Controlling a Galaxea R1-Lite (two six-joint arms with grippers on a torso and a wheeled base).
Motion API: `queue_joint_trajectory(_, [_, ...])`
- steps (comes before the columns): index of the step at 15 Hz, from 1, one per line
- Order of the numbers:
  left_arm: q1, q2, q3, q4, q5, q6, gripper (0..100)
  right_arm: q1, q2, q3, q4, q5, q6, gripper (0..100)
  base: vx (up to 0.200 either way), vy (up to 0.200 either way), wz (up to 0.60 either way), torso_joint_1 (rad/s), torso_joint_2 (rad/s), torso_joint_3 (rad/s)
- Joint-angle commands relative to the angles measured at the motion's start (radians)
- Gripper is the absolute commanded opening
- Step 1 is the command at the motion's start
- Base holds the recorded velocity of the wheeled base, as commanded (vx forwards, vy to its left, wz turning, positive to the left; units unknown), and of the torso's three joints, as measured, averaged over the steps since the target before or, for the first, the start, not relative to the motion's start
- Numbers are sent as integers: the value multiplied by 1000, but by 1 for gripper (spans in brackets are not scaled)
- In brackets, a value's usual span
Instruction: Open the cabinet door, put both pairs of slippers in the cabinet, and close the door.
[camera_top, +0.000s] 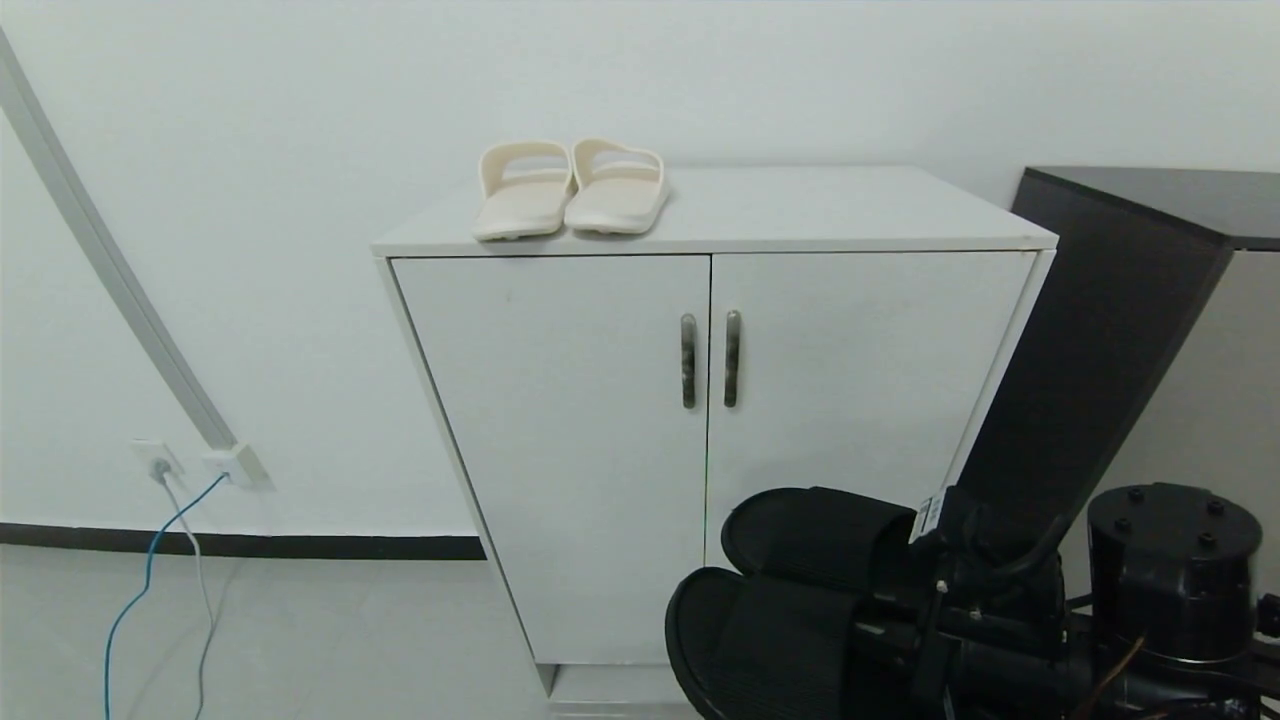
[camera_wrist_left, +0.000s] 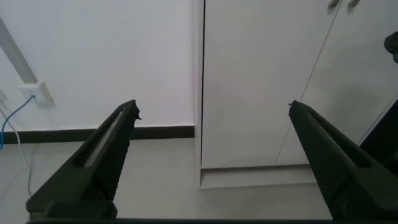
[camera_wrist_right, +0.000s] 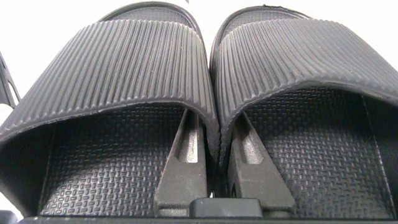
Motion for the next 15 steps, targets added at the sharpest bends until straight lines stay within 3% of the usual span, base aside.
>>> queue_joint_trajectory(1, [0, 1, 0, 0, 0, 1, 100, 0, 1, 0, 0, 1, -1, 0, 0, 0, 0, -85, 447, 354])
queue_joint_trajectory(7, [0, 1, 0, 0, 0, 0, 100, 0, 1, 3, 0, 1, -2, 0, 0, 0, 0, -41, 431, 393])
queue_joint_trajectory(12, [0, 1, 0, 0, -1, 1, 100, 0, 14, 5, -2, 1, -2, 0, 0, 0, 0, 0, 22, 17])
queue_joint_trajectory(15, [0, 1, -1, -3, 77, -16, 100, 0, 4, 14, -4, -2, -4, 0, 0, 0, 0, 0, 0, 0])
